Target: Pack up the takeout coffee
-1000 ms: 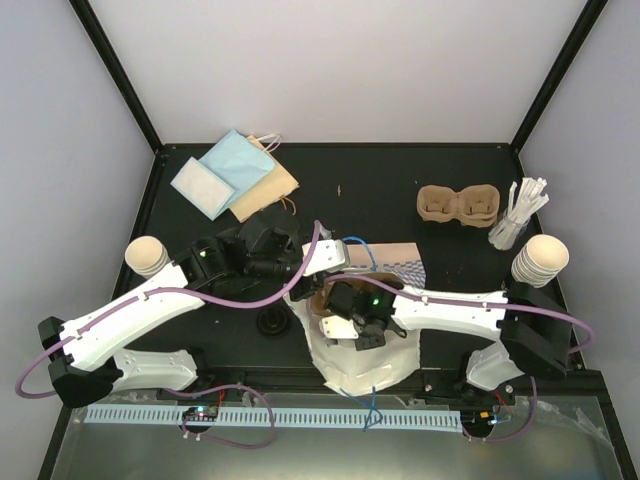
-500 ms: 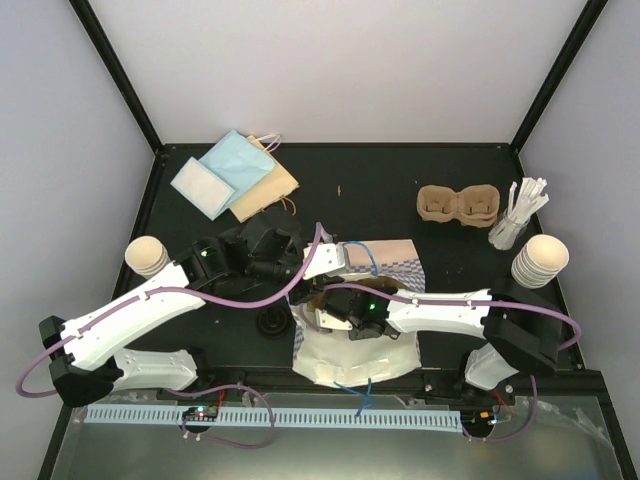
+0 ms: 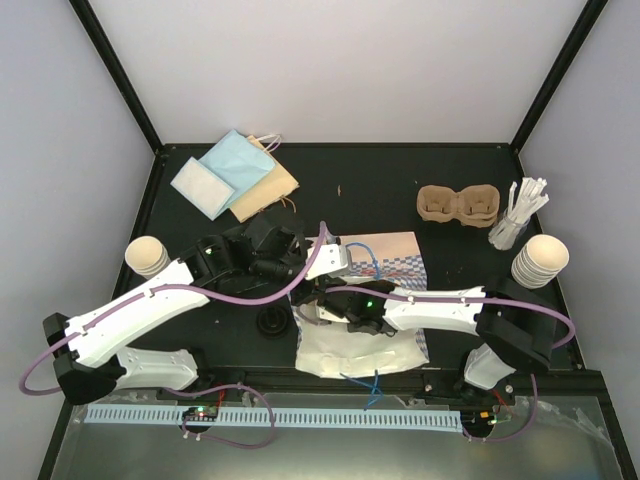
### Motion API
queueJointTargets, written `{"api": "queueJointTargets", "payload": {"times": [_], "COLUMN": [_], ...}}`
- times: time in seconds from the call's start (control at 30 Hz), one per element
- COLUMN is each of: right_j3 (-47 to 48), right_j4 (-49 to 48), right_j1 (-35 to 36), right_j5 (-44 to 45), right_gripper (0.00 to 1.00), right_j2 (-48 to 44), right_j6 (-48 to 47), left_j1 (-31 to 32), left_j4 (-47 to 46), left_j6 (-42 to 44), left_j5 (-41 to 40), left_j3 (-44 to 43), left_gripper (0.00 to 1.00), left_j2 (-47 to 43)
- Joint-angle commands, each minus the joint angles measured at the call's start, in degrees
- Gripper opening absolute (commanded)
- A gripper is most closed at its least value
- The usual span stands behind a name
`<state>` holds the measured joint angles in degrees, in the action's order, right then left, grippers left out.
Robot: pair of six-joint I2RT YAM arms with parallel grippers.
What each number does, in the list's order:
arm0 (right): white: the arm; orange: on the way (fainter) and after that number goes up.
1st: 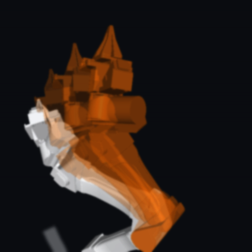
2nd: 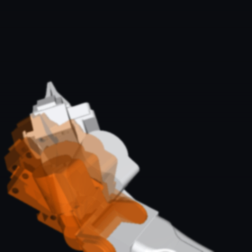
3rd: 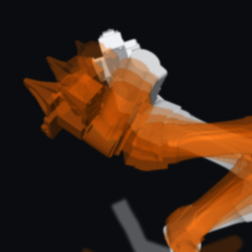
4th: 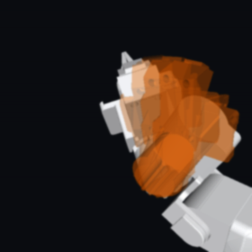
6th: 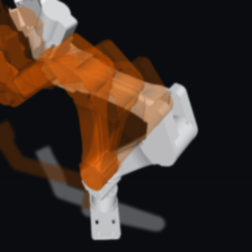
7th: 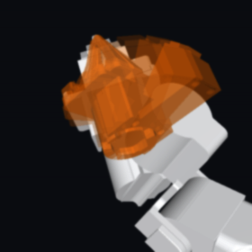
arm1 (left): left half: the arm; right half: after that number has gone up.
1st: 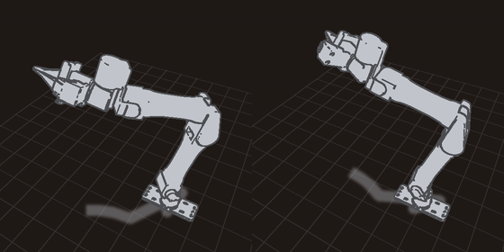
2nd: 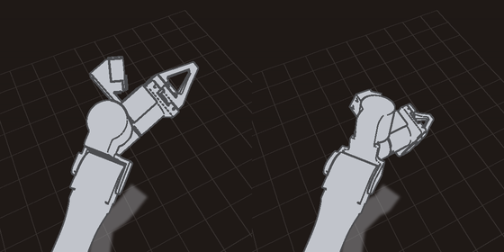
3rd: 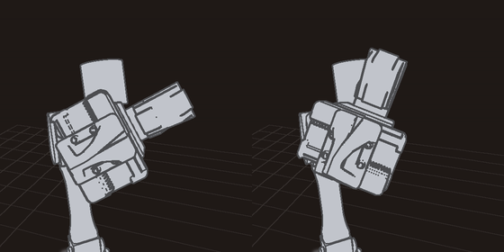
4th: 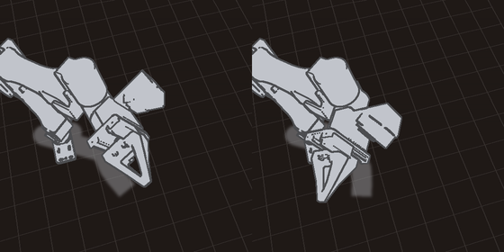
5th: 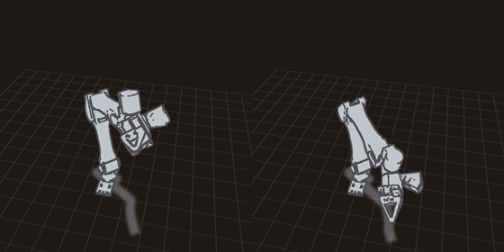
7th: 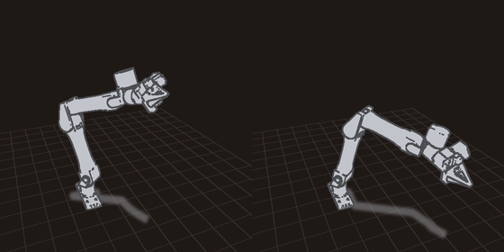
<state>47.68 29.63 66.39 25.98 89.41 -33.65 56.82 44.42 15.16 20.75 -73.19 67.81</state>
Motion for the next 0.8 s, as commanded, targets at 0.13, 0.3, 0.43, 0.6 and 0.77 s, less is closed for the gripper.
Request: {"api": "queueJointTargets", "payload": {"times": [0.13,0.3,0.43,0.6,0.77], "right_j3": [0.6,-0.7,-0.2,0.3,0.5], "right_j4": [-8.4,-9.1,-8.2,-8.8,-8.3], "right_j1": [-0.9,-0.9,-0.9,-0.9,-0.9], "right_j5": [7.0,6.8,6.4,8.0,7.4], "right_gripper": [0.01,0.01,0.01,0.01,0.01], "right_j2": [-2.4,-4.3,-3.6,-3.7,-3.4], "right_j6": [-1.0,-2.9,-2.4,-0.5,-0.1], "left_j1": [0.4,0.4,0.4,0.4,0.4], "left_j4": [2.6,2.9,3.0,3.7,4.5], "left_j6": [-1.9,-2.7,-3.2,-3.5,-4.0], "left_j5": [3.3,1.6,1.3,2.1,2.9], "left_j3": [-3.6,-4.5,-5.0,-5.2,-6.0], "left_gripper": [0.02,0.02,0.02,0.02,0.01], "left_j2": [2.1,2.6,2.9,3.1,3.4]}}
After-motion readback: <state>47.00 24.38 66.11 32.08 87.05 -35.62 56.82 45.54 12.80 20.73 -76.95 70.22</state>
